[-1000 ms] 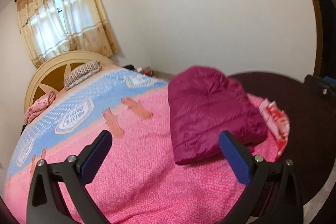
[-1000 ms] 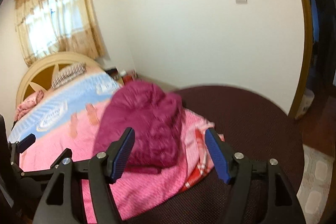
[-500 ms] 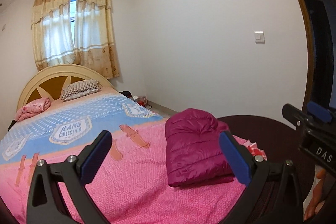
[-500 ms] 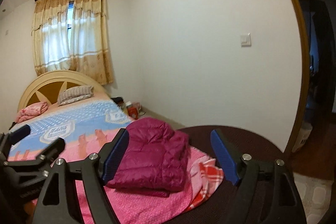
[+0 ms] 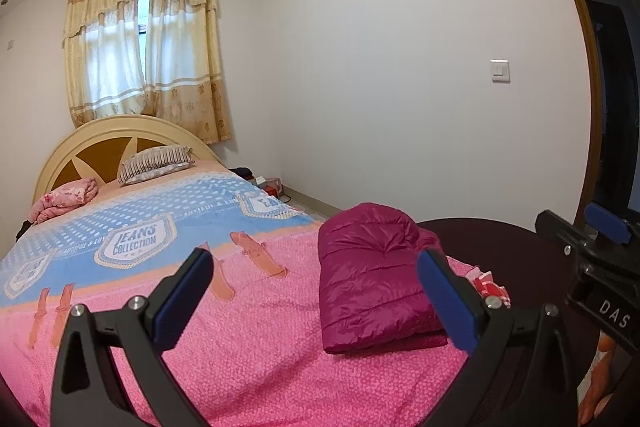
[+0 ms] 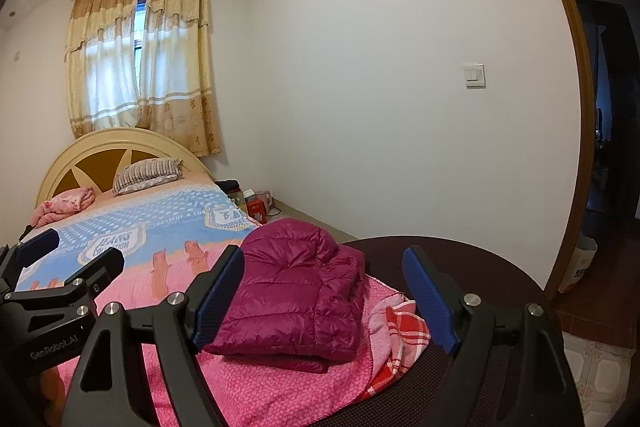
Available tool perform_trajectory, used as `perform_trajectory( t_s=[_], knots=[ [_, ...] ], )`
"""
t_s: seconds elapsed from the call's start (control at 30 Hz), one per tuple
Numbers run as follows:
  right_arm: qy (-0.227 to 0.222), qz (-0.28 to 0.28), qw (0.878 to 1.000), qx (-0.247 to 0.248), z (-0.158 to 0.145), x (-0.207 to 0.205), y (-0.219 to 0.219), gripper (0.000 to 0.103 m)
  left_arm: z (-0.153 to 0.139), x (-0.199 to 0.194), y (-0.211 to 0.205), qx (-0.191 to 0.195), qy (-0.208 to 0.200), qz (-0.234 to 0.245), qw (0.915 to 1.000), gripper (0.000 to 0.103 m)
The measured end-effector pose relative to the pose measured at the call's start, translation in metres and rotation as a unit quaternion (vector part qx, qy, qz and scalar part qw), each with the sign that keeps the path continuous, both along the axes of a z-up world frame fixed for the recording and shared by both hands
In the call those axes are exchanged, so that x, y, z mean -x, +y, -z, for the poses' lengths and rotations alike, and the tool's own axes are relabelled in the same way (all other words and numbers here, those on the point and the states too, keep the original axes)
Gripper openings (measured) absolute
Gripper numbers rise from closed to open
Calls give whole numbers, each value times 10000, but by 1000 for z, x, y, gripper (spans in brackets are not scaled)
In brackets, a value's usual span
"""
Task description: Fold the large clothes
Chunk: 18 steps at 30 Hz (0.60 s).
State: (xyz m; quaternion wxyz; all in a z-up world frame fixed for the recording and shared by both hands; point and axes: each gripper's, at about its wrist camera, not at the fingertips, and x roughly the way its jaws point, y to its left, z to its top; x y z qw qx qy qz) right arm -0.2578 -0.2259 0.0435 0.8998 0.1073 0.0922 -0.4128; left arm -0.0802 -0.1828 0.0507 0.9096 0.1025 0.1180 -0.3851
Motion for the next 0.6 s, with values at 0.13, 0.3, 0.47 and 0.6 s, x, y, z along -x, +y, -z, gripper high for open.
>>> perform_trajectory(
  t_s=[0.13, 0.3, 0.47, 0.6],
  knots=[
    [2, -20, 10000, 0, 1, -1, 0, 82, 1, 1, -2, -30, -20, -22, 10000, 103],
    [32, -74, 10000, -10, 2, -4, -2, 82, 2, 0, -1, -26, 56, -55, 10000, 103],
    [36, -93, 9999, -40, 2, -5, -3, 82, 1, -1, 1, -20, 63, -59, 10000, 103],
    [32, -96, 9999, -30, 2, -5, -3, 82, 2, -1, 2, -14, 83, -56, 9999, 103]
  ],
)
